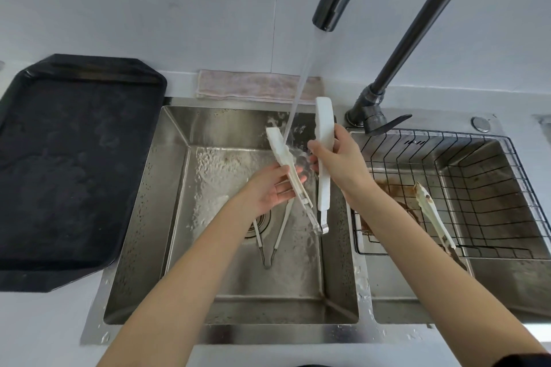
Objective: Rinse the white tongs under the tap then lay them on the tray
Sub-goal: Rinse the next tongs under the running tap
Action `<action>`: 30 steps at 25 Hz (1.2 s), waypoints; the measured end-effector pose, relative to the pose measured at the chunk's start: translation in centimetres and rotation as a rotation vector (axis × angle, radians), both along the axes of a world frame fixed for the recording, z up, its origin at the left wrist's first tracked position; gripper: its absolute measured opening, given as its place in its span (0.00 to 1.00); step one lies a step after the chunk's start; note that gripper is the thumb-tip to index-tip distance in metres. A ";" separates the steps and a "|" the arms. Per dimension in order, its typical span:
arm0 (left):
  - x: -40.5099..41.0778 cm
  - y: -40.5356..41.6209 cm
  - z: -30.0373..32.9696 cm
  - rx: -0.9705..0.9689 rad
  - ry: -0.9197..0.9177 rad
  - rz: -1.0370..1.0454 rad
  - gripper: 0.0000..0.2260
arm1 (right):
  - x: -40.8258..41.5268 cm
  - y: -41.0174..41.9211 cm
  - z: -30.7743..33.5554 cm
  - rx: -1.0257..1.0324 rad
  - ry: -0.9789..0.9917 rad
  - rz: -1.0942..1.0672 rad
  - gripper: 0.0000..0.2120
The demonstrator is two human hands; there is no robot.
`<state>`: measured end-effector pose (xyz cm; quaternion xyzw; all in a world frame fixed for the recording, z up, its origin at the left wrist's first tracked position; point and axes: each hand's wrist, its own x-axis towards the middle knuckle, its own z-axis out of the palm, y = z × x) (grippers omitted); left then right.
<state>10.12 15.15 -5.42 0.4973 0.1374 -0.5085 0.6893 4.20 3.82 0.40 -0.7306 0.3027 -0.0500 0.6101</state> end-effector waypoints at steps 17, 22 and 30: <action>1.7 -0.5 2.4 -0.186 -0.110 -0.052 0.05 | -1.6 -0.6 -5.7 0.755 0.137 -0.322 0.10; 2.0 -2.3 3.7 -0.123 -0.059 -0.003 0.08 | -1.3 -1.0 -5.8 0.821 0.135 -0.320 0.11; 2.8 -3.8 4.2 -0.073 -0.094 0.049 0.12 | -0.9 -1.0 -5.7 0.871 0.110 -0.341 0.12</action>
